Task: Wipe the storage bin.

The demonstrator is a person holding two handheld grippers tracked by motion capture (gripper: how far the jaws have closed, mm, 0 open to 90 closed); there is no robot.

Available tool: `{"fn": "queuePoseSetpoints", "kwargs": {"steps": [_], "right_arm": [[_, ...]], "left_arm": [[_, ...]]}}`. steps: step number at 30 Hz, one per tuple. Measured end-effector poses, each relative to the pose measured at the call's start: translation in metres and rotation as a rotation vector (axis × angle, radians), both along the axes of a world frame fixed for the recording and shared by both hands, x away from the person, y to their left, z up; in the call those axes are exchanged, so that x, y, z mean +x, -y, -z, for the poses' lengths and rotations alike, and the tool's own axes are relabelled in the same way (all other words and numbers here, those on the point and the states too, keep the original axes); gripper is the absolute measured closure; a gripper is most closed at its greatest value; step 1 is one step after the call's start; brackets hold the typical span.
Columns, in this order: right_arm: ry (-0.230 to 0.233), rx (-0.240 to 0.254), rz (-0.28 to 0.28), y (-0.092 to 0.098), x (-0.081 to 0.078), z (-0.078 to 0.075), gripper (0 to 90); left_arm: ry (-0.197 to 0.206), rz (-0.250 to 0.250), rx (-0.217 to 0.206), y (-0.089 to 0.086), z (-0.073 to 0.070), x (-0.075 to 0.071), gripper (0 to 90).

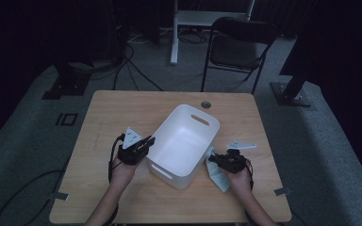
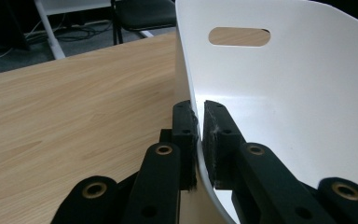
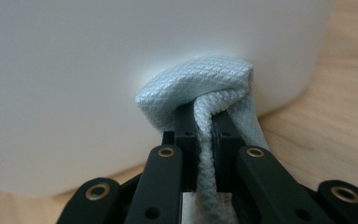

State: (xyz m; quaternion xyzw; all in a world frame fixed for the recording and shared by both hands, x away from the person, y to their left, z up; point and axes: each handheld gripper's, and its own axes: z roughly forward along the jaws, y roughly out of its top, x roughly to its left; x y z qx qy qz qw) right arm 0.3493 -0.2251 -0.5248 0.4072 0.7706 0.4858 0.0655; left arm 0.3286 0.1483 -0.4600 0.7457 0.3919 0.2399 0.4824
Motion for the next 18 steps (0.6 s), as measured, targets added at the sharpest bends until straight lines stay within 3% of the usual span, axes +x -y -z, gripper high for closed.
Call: {"fn": "queuePoseSetpoints", "kwargs": {"steps": [10,12,18], "right_arm": [[0.149,0.122,-0.061,-0.004,-0.028,-0.042,84.1],[0.16,0.104,-0.062,-0.005,-0.028,-0.045,84.1],[0.14,0.112,-0.055,-0.004,-0.025,-0.04,84.0]], "left_arm": [[0.009,-0.008,0.012,0.002,0.0,-0.001,84.7],[0.01,0.0,0.013,0.002,0.0,-0.001,84.7],[0.012,0.005,0.008,0.002,0.001,-0.001,84.5]]}}
